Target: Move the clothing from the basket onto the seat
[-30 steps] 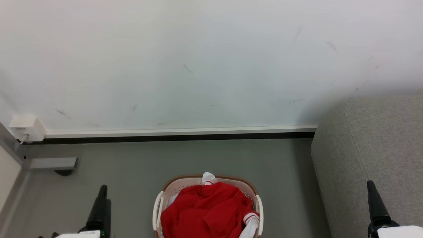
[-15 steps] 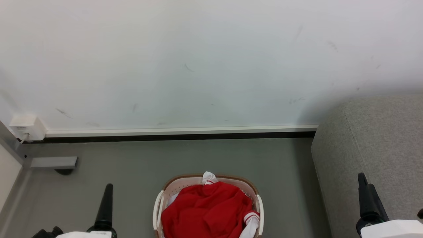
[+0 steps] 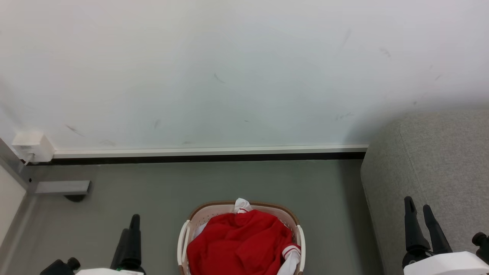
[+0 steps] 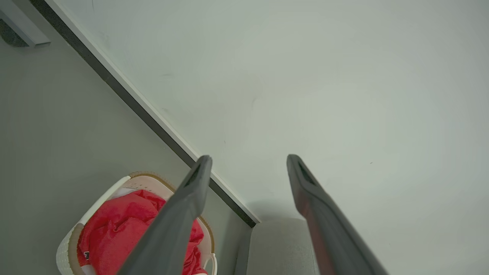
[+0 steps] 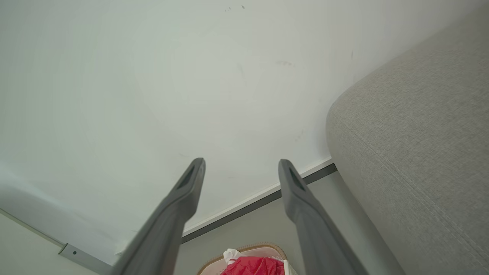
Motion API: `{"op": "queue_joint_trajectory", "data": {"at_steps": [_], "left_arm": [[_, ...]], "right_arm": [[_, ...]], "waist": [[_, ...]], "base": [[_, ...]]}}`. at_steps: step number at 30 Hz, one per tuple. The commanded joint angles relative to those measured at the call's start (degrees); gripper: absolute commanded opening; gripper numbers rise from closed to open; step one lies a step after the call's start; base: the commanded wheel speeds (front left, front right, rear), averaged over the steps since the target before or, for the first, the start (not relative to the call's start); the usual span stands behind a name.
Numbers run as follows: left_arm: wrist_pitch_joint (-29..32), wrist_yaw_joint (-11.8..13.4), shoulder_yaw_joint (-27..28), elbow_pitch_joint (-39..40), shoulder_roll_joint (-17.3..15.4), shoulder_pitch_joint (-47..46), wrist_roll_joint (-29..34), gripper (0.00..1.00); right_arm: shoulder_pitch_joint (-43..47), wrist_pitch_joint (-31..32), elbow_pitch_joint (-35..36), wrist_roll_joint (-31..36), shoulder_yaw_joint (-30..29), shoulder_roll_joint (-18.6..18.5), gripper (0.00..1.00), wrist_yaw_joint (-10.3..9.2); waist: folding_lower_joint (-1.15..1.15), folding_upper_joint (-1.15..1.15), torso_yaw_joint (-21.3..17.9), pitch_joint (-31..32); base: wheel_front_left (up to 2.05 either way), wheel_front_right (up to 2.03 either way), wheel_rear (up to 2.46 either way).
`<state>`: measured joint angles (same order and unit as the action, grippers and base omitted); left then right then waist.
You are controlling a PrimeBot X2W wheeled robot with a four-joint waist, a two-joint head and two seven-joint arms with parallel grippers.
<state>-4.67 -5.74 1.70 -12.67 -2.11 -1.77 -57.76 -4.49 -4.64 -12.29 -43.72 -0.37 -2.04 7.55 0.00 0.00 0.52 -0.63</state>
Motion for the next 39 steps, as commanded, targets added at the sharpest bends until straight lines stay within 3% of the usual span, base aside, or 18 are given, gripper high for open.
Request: {"op": "queue_joint_trajectory", "data": {"at_steps": [1, 39], "left_arm": [[-0.47, 0.16, -0.07, 0.94, -0.59, -0.03, 2.01, 1.0], [-6.3, 2.65, -2.8, 5.35, -0.8, 2.87, 38.61, 1.0]], "right_arm": [[-1.07, -0.5, 0.81, 2.15, 0.11, -0.62, 1.0, -0.05], [-1.12, -6.33, -2.46, 27.42, 2.67, -0.9, 1.0, -0.08]], "waist": [[0.0, 0.0, 0.0, -0.01], [0.0, 0.0, 0.08, -0.51]], "base": [[0.0, 0.0, 0.0], [0.0, 0.0, 0.0]]}}
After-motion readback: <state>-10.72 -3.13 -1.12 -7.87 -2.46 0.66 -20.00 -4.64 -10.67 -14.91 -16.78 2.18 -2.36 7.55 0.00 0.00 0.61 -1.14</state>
